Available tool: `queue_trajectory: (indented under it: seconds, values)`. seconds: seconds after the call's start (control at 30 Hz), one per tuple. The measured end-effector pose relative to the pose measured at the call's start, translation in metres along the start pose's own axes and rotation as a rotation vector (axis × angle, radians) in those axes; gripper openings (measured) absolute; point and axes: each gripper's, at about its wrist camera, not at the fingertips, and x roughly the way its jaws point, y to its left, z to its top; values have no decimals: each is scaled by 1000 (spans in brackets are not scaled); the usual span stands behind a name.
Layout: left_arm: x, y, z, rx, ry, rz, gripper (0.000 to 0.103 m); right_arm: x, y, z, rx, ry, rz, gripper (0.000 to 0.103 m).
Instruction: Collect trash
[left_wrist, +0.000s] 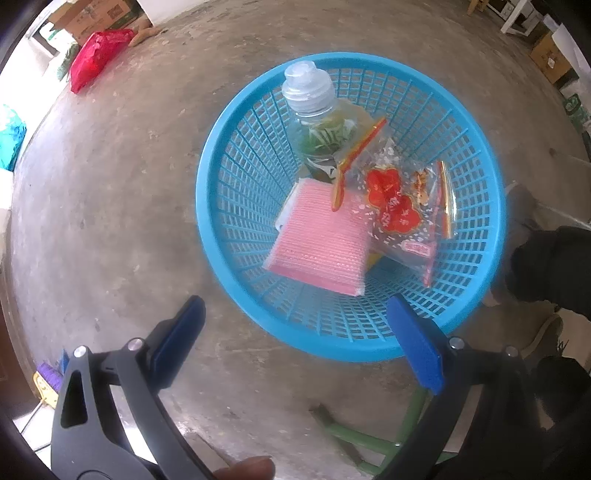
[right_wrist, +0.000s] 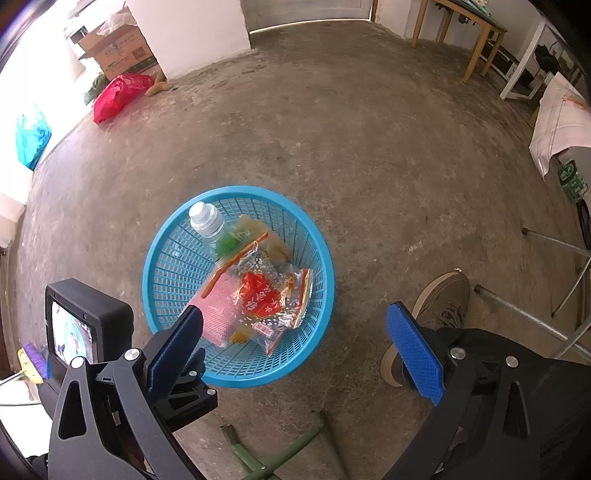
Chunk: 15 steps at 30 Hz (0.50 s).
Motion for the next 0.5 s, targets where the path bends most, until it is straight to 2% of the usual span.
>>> queue_trajectory:
  seconds: [0.5]
  values:
    - [-1,-3,1,7,2,-11,95,0,-1,2,7,0,-4,97]
